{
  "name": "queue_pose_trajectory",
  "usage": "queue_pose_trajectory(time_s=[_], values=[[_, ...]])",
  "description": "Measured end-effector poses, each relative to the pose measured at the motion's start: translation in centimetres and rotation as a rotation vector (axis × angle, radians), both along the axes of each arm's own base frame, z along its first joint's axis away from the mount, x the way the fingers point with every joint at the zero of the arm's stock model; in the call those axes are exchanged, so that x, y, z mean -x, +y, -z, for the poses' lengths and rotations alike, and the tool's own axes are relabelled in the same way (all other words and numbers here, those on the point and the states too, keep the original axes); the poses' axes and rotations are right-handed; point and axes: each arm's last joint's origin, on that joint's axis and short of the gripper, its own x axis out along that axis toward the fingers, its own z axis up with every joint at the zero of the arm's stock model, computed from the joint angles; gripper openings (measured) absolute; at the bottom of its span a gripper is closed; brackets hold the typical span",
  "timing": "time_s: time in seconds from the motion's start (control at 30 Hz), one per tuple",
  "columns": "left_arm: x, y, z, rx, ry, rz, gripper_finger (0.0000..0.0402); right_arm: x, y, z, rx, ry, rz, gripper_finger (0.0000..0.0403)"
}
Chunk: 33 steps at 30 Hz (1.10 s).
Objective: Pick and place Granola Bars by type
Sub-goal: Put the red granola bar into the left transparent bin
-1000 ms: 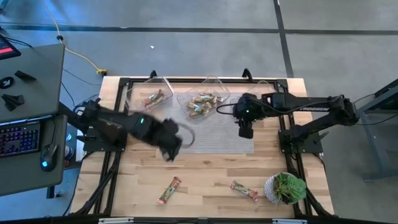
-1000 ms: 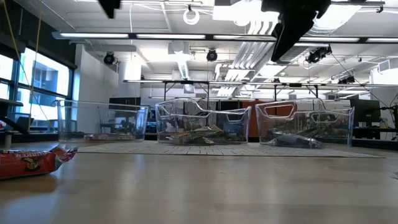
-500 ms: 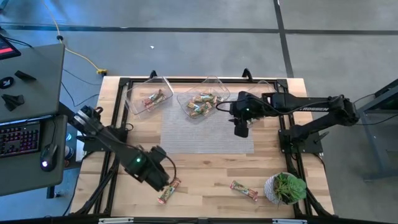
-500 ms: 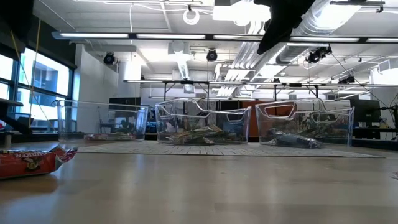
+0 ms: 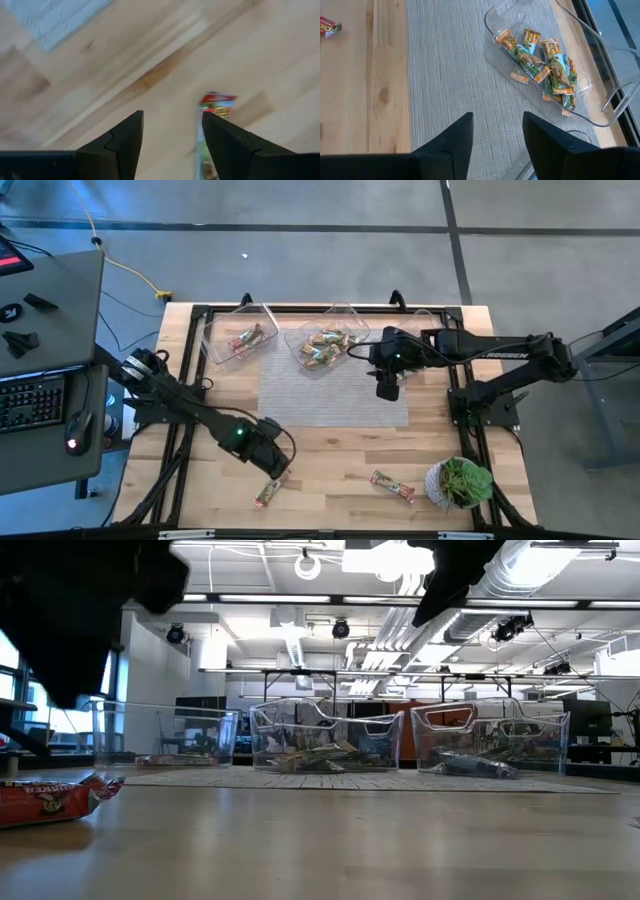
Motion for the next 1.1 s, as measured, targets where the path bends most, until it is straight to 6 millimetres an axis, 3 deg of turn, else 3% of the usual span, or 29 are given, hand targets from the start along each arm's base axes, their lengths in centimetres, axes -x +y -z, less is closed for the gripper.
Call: queue_pose_trajectory(time_s=[0.2, 0.37, 0.63, 0.8, 1.1], values=[[-0.1, -0.5, 2.3, 0.109, -0.079, 0.014, 0.0197, 0.0, 0.0, 0.0, 0.000, 0.000, 0.000, 0.0156], [-0.6, -1.2, 2.8, 0.151, -0.206, 0.114, 0.0197, 0.0, 0.0, 0.0, 0.000, 0.000, 0.000, 0.0158], [-0.2, -2.7, 4.1, 0.195, -0.164, 0.183, 0.0197, 0.0, 0.0, 0.0, 0.003, -0.002, 0.002, 0.0154], [-0.9, -4.0, 5.7, 0.276, -0.147, 0.197, 0.0197, -0.1, -0.1, -0.1, 0.016, -0.015, 0.007, 0.0156], [-2.0, -4.7, 7.2, 0.242, -0.087, 0.188, 0.0197, -0.4, -0.1, -0.3, 0.061, -0.039, -0.018, 0.0158]])
